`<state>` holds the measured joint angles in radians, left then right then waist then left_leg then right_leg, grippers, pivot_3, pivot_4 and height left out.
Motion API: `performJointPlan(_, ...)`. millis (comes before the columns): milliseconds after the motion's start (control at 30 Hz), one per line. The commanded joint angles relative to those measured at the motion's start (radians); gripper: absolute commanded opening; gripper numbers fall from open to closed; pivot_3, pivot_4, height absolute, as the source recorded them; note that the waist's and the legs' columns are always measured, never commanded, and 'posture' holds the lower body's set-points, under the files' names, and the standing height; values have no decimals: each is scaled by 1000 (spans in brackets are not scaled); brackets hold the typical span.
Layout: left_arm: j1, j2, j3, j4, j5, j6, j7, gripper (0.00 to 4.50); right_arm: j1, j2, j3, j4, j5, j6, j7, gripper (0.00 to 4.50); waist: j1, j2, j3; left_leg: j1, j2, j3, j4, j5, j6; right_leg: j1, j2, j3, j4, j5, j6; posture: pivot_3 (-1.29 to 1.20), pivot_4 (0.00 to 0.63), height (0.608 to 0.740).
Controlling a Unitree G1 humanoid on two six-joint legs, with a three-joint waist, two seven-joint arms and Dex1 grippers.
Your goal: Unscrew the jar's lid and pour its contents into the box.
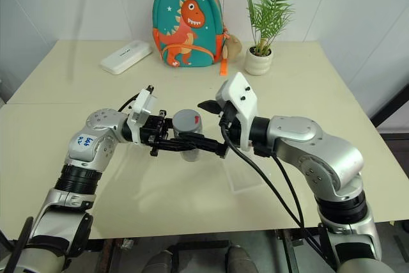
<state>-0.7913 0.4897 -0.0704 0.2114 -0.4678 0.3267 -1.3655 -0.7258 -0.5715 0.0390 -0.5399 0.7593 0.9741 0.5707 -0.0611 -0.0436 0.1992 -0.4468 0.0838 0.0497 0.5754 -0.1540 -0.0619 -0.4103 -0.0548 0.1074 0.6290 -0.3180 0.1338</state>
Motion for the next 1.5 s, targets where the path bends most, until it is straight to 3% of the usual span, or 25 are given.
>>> performJointPlan(33, 12, 14, 26, -48, -28, -12, -22, 1927, 12, -50, -107, -16, 20, 10, -13, 4474, 4, 0, 0, 0, 0, 0, 0, 0, 0, 0, 0, 0, 0, 0, 0, 0, 150, 740)
performJointPlan(500, 7, 9, 31, -27, -20, -8, -28, 1927, 79, -137, -180, -88, 184, 23, 41, 4474, 6, 0, 0, 0, 0, 0, 1, 0, 0, 1, 0, 0, 0, -2, -3, 0, 150, 740)
performJointPlan(900, -44, -16, 9, 28, -9, -7, -54, 1927, -83, 50, -59, 37, 122, -55, -40, 4474, 5, 0, 0, 0, 0, 0, 2, 0, 0, 0, 0, 1, 0, -2, -4, 0, 150, 740)
performJointPlan(1100, -66, -25, 3, 38, -5, 6, -54, 1927, -133, 150, 59, 120, -8, -78, -94, 4474, 5, 0, 0, 0, 0, 0, 1, 0, 0, 0, 1, 1, 1, 1, 1, 0, 150, 740)
performJointPlan(1500, -69, -25, 3, 45, -6, -2, -55, 1927, -118, 200, 68, 104, 2, -51, -57, 4474, 6, 0, 0, -2, 0, 0, 2, 0, 0, -2, 1, 0, 1, 1, 2, 0, 150, 740)
